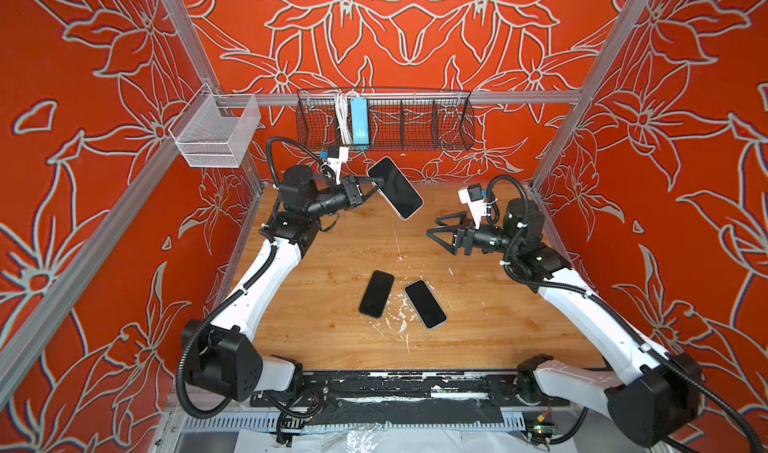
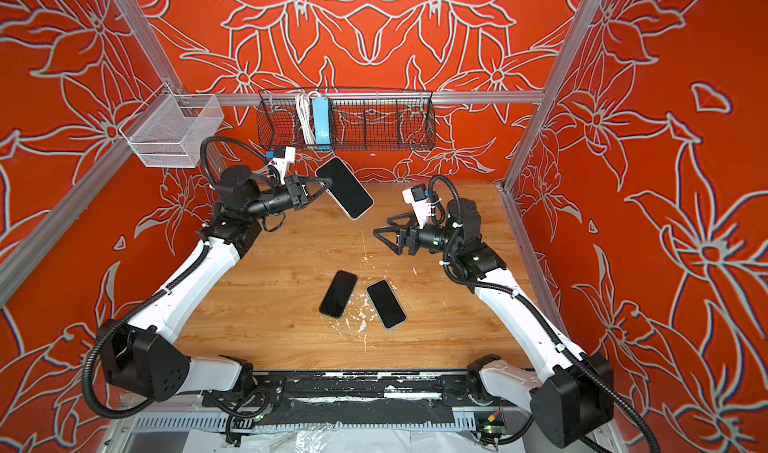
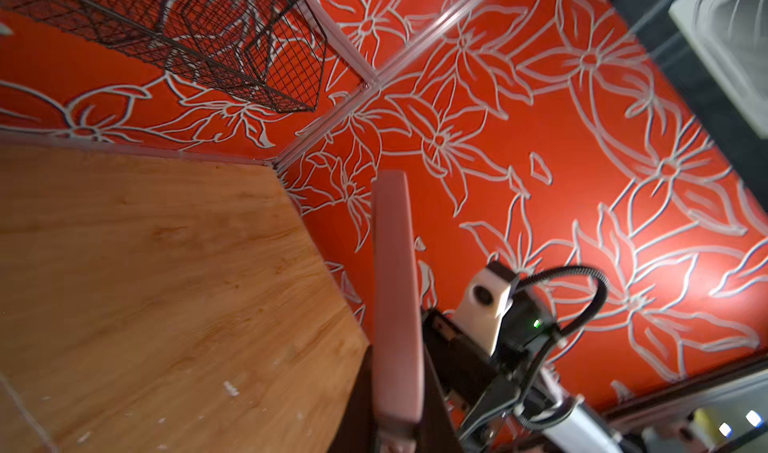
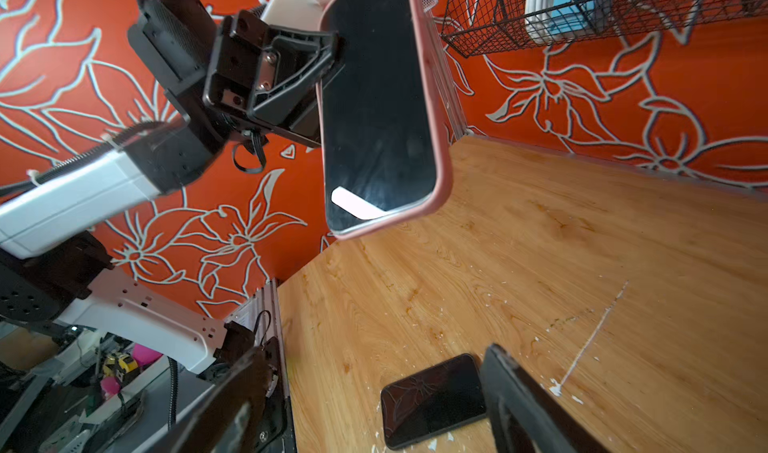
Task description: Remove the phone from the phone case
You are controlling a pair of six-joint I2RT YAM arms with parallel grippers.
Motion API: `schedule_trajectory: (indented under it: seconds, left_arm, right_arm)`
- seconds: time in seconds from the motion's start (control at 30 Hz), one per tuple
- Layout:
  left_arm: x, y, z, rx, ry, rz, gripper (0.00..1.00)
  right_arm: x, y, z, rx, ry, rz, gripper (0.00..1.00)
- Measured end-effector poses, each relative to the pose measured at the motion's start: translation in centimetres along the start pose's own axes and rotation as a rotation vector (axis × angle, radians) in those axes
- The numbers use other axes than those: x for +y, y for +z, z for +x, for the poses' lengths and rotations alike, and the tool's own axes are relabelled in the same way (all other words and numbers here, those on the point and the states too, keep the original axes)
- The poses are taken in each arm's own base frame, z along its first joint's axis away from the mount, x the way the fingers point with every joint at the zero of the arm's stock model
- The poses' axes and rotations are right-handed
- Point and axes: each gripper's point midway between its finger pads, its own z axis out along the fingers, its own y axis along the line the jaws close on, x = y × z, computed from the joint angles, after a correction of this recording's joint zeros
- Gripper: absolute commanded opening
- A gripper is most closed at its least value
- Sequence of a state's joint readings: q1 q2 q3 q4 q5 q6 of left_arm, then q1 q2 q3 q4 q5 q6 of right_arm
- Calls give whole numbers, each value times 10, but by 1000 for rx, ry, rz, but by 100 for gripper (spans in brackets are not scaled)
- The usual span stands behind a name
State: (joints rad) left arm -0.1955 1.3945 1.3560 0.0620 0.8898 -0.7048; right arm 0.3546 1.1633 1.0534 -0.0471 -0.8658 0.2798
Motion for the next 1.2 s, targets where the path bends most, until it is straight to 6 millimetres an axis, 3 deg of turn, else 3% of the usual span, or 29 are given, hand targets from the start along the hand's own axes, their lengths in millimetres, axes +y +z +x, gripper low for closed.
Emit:
schedule_trajectory:
  seconds: [0.23, 0.33, 0.5, 0.67, 0.9, 1.2]
  left_arm:
    - [3, -2, 35, 253, 264, 0, 0]
    - [8, -6, 54, 361, 332, 26, 0]
    - [8, -9, 67, 477, 413, 84, 0]
    - [13, -3, 68, 550, 422, 149, 0]
    - [27, 6, 88, 634, 373, 185, 0]
    - [9, 12, 99, 661, 393, 242, 0]
  right_arm:
    - [-9, 8, 5, 222, -78, 13, 73]
    - [-13, 10, 20, 319, -85, 1, 71]
    - [-6, 12, 47, 445, -104, -47, 69]
    - [10, 22, 71, 529, -146, -111, 68]
    - [26, 35, 82, 561, -211, -150, 65]
    - [9, 44, 95, 618, -251, -83, 63]
